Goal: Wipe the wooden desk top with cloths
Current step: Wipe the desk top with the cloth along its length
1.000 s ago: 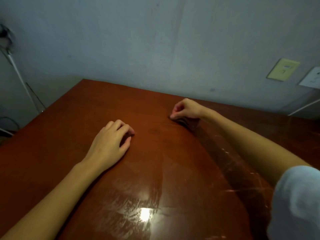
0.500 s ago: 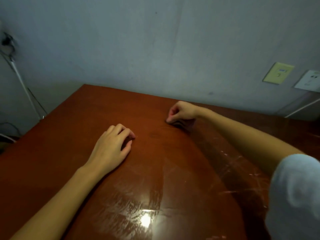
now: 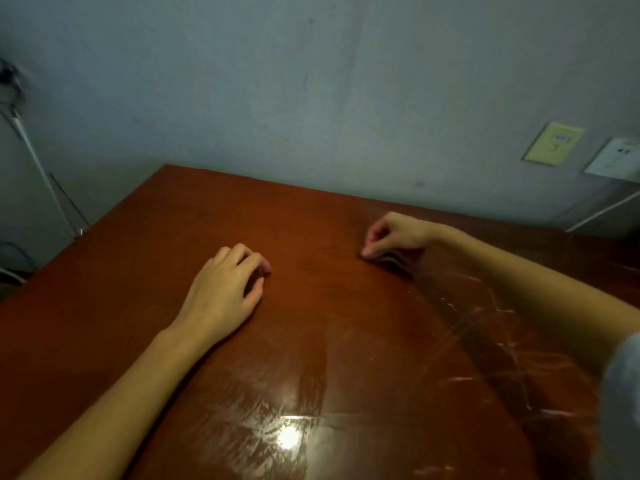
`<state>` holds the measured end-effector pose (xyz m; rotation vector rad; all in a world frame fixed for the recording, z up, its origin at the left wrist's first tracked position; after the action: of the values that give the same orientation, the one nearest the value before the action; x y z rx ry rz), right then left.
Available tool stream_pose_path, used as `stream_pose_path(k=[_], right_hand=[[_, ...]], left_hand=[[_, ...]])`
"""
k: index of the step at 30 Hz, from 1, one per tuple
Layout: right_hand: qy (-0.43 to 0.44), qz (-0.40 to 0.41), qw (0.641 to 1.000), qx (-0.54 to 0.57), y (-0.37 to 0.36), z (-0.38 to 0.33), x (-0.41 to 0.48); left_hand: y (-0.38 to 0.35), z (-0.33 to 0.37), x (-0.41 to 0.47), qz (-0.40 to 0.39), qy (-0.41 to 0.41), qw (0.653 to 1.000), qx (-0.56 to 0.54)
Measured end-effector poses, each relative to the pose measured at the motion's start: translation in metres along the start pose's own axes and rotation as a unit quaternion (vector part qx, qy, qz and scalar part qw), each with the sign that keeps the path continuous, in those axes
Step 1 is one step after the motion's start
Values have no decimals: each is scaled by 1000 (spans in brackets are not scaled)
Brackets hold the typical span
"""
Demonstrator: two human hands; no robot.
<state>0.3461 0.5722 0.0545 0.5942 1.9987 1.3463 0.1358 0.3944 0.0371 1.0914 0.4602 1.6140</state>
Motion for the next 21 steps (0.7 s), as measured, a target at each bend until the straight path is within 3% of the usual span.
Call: stream_pose_path(k=[6, 8, 11, 17, 19, 21], right_hand=[[133, 12, 991, -20, -33, -139, 74], [158, 20, 987, -27, -41, -155, 69], [142, 7, 990, -3, -38, -122, 38], [-5, 7, 999, -39, -7, 2, -38], [-26, 39, 996, -75, -4, 3, -44], [16, 57, 995, -81, -15, -31, -39]], left_hand=[[2, 1, -2, -2, 2, 1000, 4], [3, 1, -2, -2, 6, 1000, 3], [3, 1, -3, -3, 5, 1000, -3], [3, 3, -2, -2, 3, 1000, -9], [3, 4, -2, -4, 1, 1000, -4], [4, 4, -1, -4, 0, 1000, -3]])
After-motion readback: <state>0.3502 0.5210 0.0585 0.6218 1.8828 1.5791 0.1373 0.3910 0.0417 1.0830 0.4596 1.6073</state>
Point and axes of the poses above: each hand's wrist, its own x-axis towards the middle knuckle, its own y-axis out of the back of the hand, z = x × y, the point moved 8 cm from there along x, towards the middle knuckle, and after that the axes turned 15 degrees about -x, right-handed, at the moved point
